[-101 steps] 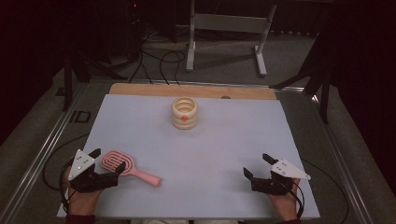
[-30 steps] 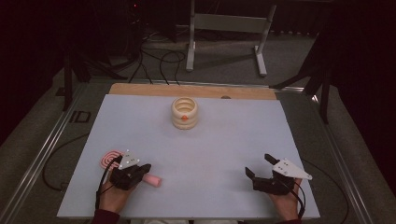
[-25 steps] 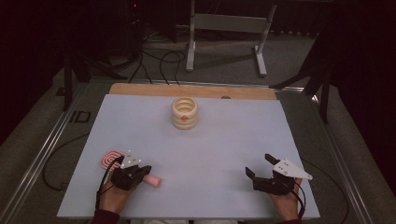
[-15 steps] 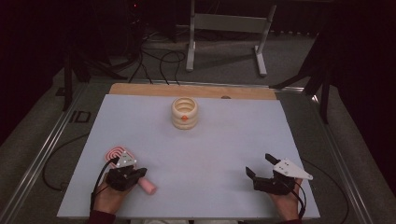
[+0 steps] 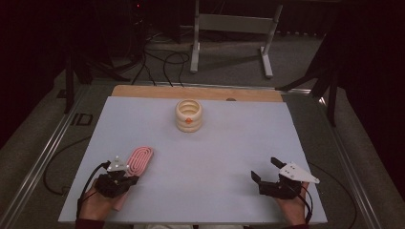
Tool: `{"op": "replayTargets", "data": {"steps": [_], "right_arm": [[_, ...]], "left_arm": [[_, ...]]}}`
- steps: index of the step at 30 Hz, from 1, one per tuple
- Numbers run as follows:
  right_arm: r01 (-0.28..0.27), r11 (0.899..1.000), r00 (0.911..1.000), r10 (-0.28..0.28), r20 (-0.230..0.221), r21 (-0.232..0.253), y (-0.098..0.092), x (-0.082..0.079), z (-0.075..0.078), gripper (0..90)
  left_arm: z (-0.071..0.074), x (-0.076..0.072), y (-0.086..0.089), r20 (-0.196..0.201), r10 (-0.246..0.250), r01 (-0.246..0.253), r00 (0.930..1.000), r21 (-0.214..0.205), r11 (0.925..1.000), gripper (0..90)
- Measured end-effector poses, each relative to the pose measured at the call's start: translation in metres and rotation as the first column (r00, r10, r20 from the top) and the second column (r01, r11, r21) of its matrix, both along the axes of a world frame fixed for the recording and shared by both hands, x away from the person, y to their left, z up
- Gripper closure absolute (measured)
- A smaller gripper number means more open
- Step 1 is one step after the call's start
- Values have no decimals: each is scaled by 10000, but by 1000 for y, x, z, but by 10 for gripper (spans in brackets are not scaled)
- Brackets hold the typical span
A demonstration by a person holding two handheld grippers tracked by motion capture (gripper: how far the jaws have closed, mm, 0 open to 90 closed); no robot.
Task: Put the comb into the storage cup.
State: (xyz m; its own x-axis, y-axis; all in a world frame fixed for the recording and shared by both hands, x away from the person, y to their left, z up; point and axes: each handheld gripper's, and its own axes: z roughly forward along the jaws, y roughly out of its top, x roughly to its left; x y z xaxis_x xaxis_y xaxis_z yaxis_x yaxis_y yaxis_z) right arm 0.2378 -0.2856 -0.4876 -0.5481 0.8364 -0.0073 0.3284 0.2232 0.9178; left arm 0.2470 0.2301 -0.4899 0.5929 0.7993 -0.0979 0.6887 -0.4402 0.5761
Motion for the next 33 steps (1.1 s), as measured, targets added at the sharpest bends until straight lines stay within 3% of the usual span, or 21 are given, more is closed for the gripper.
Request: {"op": "replayTargets", "data": {"steps": [6,16,20,24,28,31,33], "right_arm": [[0,10000,10000,0,-11,-7,0,0,0,92],[-36,10000,10000,36,-8,-15,0,0,0,92],[-47,10000,10000,47,-15,-22,0,0,0,92],[-47,10000,10000,47,-4,-3,0,0,0,91],[-55,10000,10000,55,6,7,0,0,0,92],[-64,10000,10000,64,11,13,0,0,0,92],[-65,10000,10000,65,19,12,0,0,0,91]], "left_arm": [[2,-2,8,64,236,-237,9997,330,9992,900],[2,-2,10,106,227,-231,9997,384,9990,892],[3,-3,9,152,191,-194,9997,223,9996,878],[6,-5,7,617,-48,59,9981,-188,9998,806],[13,-9,6,1582,-228,337,9871,-667,9972,722],[20,-13,8,2391,-136,385,9709,-1001,9942,668],[24,-16,10,2917,-13,405,9565,-1285,9909,641]]}}
